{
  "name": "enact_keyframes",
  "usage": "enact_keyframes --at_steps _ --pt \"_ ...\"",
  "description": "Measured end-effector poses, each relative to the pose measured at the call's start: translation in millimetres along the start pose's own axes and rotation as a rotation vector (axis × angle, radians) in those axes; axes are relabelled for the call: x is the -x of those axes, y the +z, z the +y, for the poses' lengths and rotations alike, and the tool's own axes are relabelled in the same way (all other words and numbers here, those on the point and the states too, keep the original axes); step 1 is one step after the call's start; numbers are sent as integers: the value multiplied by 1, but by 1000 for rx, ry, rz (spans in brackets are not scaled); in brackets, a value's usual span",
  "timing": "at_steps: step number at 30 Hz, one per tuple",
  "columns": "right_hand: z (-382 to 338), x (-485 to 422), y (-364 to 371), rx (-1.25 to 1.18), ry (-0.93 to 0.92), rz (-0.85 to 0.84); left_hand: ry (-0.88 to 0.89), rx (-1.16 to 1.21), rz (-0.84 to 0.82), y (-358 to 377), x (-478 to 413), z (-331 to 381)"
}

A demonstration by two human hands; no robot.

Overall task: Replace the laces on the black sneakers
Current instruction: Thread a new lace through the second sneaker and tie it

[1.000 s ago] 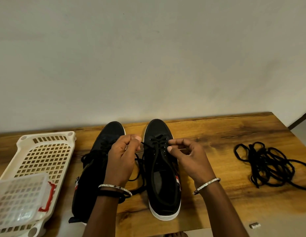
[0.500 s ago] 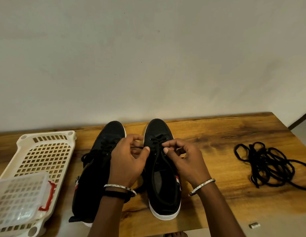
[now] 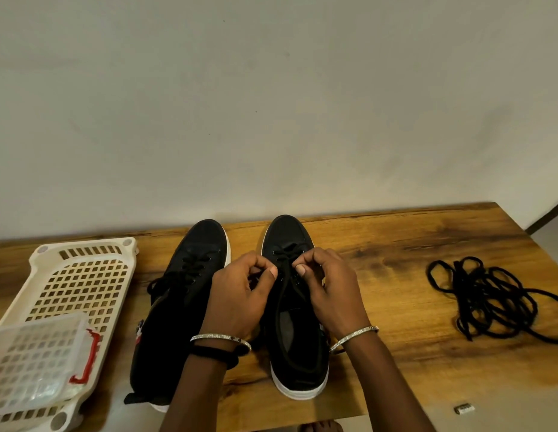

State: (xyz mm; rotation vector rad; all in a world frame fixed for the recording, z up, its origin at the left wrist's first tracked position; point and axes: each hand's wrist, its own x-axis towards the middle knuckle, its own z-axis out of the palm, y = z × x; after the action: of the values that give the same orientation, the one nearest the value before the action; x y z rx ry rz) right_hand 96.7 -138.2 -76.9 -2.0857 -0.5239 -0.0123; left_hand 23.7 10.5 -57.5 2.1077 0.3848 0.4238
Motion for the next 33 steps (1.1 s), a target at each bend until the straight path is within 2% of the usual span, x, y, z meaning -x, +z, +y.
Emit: enact_keyframes --at_steps 8,11,15,17,20,23,26,29,33 --pt "-10 1 -15 -136 11 -65 -117 57 -40 -4 -1 -2" --pt "-6 -1 -12 0 -21 -79 -124 78 -47 -6 -1 2" --pt "-6 -1 -8 283 -182 -84 -136 86 -23 -7 -1 3" --pt "-4 -1 -8 277 -204 -87 -180 141 -20 -8 -2 2" --pt "-2 -1 -9 138 -169 -78 -219 171 -6 -8 -1 4" --pt "-2 -1 -11 42 -116 -91 -190 65 34 -6 -1 4" --pt "-1 -1 -12 32 -89 -109 -125 -13 -7 -7 -2 5" --pt "-1 -1 -9 52 -87 -92 -15 -93 -27 -9 -2 7" --pt "-3 0 -4 119 -126 -73 209 -245 43 -8 -1 8"
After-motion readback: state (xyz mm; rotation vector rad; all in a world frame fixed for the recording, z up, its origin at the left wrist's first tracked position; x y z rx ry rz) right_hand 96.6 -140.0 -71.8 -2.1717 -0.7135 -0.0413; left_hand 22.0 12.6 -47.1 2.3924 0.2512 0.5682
